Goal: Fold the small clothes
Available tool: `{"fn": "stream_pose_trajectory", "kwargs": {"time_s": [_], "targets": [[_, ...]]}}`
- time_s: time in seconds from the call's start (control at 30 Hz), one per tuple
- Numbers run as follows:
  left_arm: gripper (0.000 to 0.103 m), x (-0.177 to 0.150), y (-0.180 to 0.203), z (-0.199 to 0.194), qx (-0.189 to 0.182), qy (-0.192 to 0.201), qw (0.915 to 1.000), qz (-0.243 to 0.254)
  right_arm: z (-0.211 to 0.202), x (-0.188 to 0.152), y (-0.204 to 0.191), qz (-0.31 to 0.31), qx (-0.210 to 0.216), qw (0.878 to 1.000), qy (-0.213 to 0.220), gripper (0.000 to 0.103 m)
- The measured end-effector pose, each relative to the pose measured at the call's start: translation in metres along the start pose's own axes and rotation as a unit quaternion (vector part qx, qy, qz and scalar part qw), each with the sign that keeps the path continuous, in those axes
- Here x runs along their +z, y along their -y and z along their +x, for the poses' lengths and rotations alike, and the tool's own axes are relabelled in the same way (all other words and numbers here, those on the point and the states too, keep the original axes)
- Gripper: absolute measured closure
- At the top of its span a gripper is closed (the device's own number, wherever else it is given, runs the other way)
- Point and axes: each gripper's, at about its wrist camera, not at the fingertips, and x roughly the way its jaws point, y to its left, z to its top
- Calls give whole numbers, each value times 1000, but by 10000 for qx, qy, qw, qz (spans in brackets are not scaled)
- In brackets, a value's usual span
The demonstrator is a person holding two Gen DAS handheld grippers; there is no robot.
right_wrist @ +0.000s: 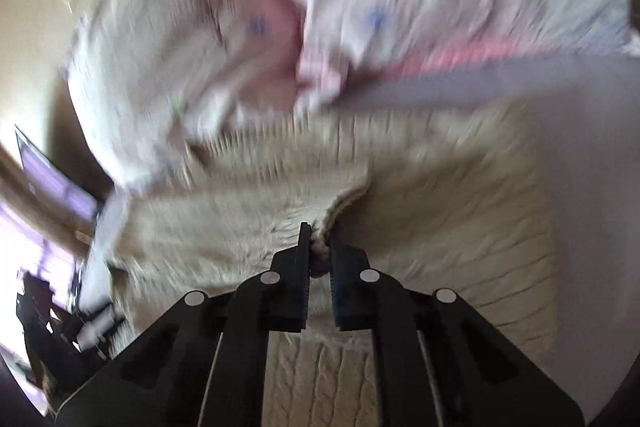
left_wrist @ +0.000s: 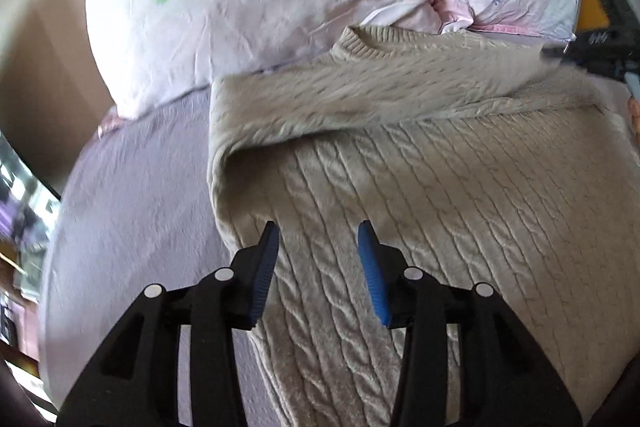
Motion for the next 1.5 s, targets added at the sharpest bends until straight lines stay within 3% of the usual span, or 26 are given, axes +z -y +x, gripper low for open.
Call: {"fn": "stream_pose_trajectory", "kwargs": {"time_s": [0.07, 0.13, 0.17, 0.2, 0.3, 0.37, 0.4, 0.47, 0.6, 0.7, 0.87, 0.97, 1.03, 1.07, 1.1, 1.13, 1.17, 1.23, 1.3, 1.5], "targets": [[61, -3, -2, 1, -81, -49, 9999, -53, -25, 6, 9, 181, -170, 9985, 478, 94], [61, -6, -5, 0, -73, 9, 10000, -55, -45, 6, 25, 377, -700, 9935, 811, 94], [61, -7, -5, -1, -122, 28, 9999, -64, -44, 4, 32, 401, -959, 9919, 729, 93], [61, -7, -6, -3, -187, 45, 9998, -99, -36, 0, 41, 396, -1248, 9907, 376, 91], [55, -12, -16, -16, -437, 174, 9983, -353, -42, -17, 58, 700, -1212, 9901, -62, 82], [47, -22, -30, -32, -650, 289, 9955, -633, -65, -30, 54, 611, -880, 9942, 69, 36], [44, -28, -38, -39, -751, 291, 9937, -779, -84, -41, 52, 489, -703, 9961, 211, 29], [44, -47, -58, -52, -1184, 190, 9856, -1191, -107, -60, 50, 277, -531, 9979, 264, 27], [44, -92, -84, -65, -2094, -148, 9577, -1966, -129, -102, 56, 317, -323, 9989, -95, 29], [45, -111, -81, -71, -2268, -255, 9517, -2053, -141, -130, 72, 556, -221, 9979, -243, 36], [47, -132, -65, -85, -2524, -232, 9472, -1966, -152, -172, 74, 623, 351, 9969, -331, 43], [55, -143, -58, -91, -2796, -253, 9385, -2011, -155, -193, 65, 591, 877, 9930, -518, 50], [76, -152, -57, -89, -3043, -336, 9250, -2251, -157, -206, 61, 606, 1147, 9898, -589, 57], [83, -156, -56, -88, -3128, -391, 9194, -2352, -157, -212, 58, 629, 1297, 9874, -647, 70], [90, -160, -55, -85, -3218, -452, 9136, -2445, -157, -217, 58, 658, 1403, 9852, -729, 76], [91, -163, -54, -84, -3269, -422, 9095, -2534, -155, -220, 58, 672, 1447, 9840, -787, 87], [92, -162, -54, -83, -3282, -422, 9084, -2555, -153, -221, 57, 657, 1439, 9842, -791, 93], [93, -156, -54, -83, -3335, -374, 9065, -2563, -151, -215, 58, 743, 1523, 9833, -658, 95], [94, -145, -56, -86, -3356, -235, 9077, -2507, -159, -196, 55, 787, 1843, 9794, -246, 95], [94, -69, -85, -94, -3198, 749, 9135, -2400, -165, -112, 36, 533, 2090, 9742, 665, 95]]}}
